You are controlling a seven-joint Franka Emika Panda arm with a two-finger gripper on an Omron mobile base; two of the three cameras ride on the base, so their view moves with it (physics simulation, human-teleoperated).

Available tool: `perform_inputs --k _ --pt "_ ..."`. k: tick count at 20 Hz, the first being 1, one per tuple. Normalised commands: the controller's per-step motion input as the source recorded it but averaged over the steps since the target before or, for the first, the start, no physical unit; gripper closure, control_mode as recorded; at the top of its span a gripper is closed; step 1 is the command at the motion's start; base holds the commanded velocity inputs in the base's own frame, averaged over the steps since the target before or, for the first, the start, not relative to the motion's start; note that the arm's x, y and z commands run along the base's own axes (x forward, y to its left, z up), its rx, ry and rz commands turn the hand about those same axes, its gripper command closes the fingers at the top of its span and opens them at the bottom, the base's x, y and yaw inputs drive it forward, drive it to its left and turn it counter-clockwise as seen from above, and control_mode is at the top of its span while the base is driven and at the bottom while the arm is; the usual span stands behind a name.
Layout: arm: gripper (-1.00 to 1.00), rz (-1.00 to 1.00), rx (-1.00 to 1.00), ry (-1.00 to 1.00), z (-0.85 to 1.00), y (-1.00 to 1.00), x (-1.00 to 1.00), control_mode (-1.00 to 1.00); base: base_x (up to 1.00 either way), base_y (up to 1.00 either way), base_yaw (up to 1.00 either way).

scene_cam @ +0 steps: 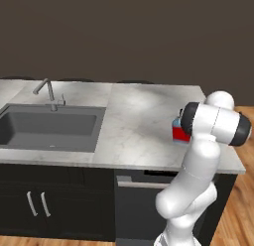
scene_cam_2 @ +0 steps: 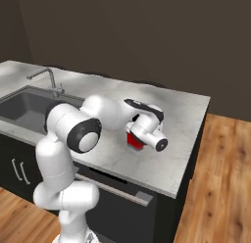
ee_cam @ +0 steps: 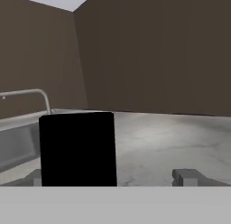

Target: Place the liquor on the top shelf of the fridge to keep it out of children's reach, and place the kiwi and avocado on lower shelves for easy access.

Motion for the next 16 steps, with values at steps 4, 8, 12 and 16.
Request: perform_inputs --k 4,8,12,16 --pt "-1.00 0.00 0.00 0.02 -0.15 -0.08 0.15 -1.00 0.00 0.00 0.00" --pt "-1.00 0.00 0.00 0.02 -0.09 -0.02 0.04 -1.00 0.00 0.00 0.00" --pt "1.00 0.00 -0.02 0.01 -0.06 0.02 -0.04 -1.00 0.00 0.00 0.00" --pt "1.00 0.00 -0.08 0.00 -0.05 0.21 -0.23 -1.00 0.00 0.00 0.00"
